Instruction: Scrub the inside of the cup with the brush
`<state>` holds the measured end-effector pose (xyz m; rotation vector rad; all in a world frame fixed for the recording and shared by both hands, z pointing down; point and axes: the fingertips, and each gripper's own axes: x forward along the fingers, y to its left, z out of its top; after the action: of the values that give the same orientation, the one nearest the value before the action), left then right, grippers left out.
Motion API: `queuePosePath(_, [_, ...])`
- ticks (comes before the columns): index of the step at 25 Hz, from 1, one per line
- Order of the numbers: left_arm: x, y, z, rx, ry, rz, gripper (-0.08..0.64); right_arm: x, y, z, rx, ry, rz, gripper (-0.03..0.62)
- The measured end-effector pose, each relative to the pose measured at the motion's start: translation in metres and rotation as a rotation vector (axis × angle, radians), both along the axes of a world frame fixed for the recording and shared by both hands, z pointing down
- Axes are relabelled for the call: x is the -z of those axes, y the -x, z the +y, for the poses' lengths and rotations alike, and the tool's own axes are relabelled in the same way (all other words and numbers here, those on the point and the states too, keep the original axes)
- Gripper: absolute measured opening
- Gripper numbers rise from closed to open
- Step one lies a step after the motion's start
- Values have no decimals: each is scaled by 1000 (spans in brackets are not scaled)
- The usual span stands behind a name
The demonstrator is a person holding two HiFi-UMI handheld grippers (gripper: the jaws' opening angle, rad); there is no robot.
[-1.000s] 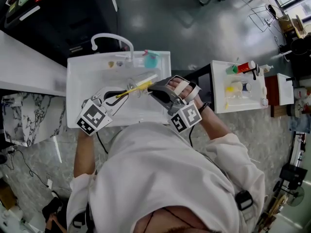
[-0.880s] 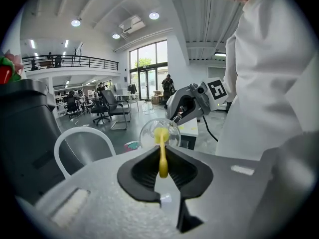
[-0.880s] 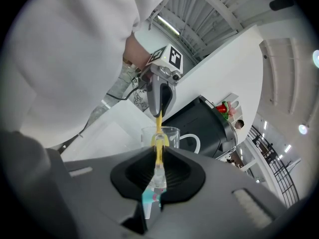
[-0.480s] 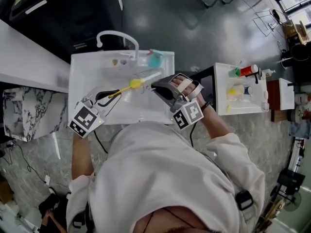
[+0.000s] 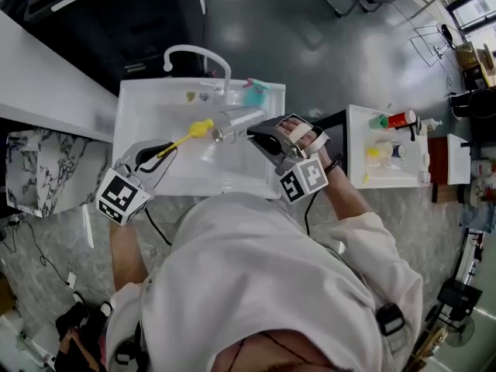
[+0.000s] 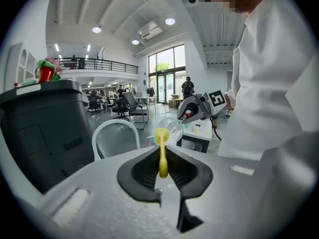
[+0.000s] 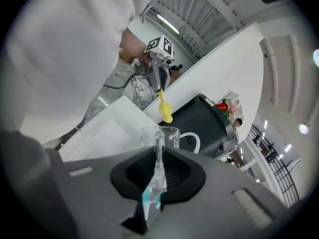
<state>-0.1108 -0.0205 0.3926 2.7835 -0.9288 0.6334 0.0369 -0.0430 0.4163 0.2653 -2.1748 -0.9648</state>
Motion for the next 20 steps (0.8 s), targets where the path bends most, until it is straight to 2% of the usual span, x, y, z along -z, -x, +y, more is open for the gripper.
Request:
queuePosePath(5, [3,15,1,46,-5,9,40,2,6,-4,-16,48,-55,25])
queuePosePath(20, [6,35,13,151,-8,12,40,-5,14,-29,-173,272,-349,25])
